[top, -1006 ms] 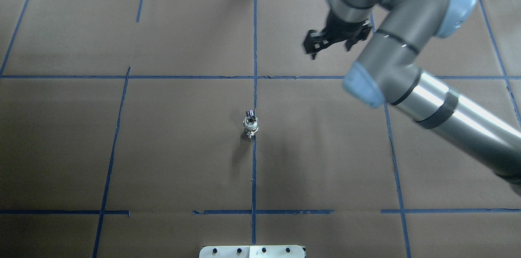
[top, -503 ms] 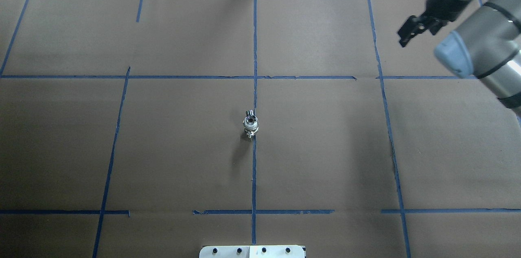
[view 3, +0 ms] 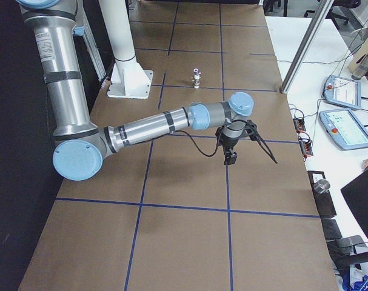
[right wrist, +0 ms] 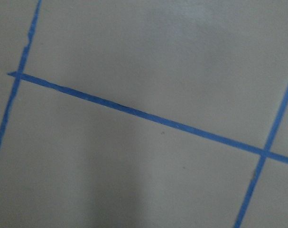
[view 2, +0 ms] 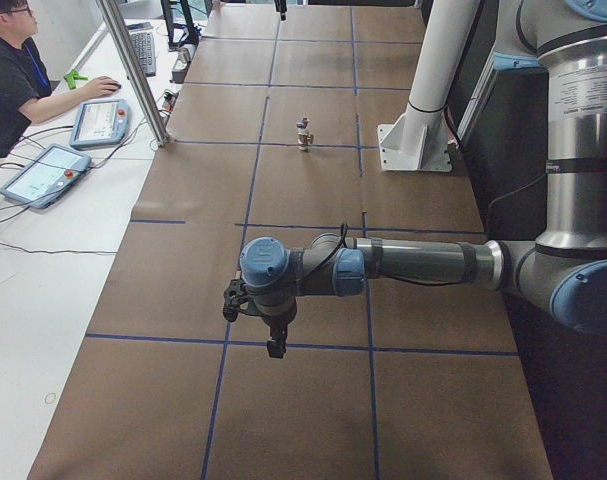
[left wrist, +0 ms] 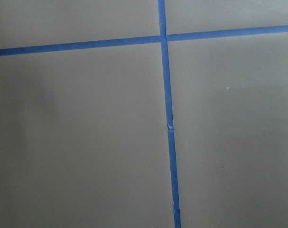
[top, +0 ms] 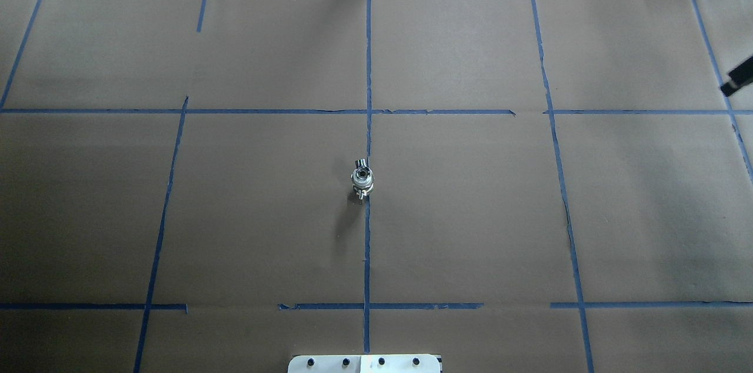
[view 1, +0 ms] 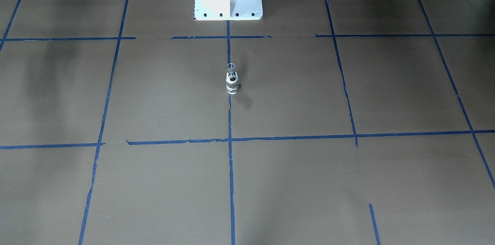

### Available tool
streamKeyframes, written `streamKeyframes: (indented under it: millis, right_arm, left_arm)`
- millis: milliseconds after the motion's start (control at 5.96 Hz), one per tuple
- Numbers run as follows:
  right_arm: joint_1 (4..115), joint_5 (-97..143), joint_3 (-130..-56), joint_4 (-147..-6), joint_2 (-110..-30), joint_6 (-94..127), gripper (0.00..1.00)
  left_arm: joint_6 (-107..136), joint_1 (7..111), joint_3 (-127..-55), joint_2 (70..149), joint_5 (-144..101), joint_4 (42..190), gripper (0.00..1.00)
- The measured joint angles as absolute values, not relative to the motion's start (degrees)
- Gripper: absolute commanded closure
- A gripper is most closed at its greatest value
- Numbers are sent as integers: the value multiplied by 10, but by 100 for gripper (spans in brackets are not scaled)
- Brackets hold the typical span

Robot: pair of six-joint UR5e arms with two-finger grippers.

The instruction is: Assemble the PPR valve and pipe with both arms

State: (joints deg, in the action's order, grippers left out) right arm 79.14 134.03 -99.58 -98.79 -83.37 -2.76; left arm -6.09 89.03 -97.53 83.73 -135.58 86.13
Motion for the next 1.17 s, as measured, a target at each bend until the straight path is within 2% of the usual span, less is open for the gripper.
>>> streamKeyframes:
  millis: [503,1174]
  right_arm:
    - [842,1335,-1010,-986,-930,-61,0]
    - [844,1333,-1010,-987,-952,-63,0]
  left_arm:
    - [-58,890,-974,837,-1352,857,0]
    - [-60,887,-968,832,-1350,858,0]
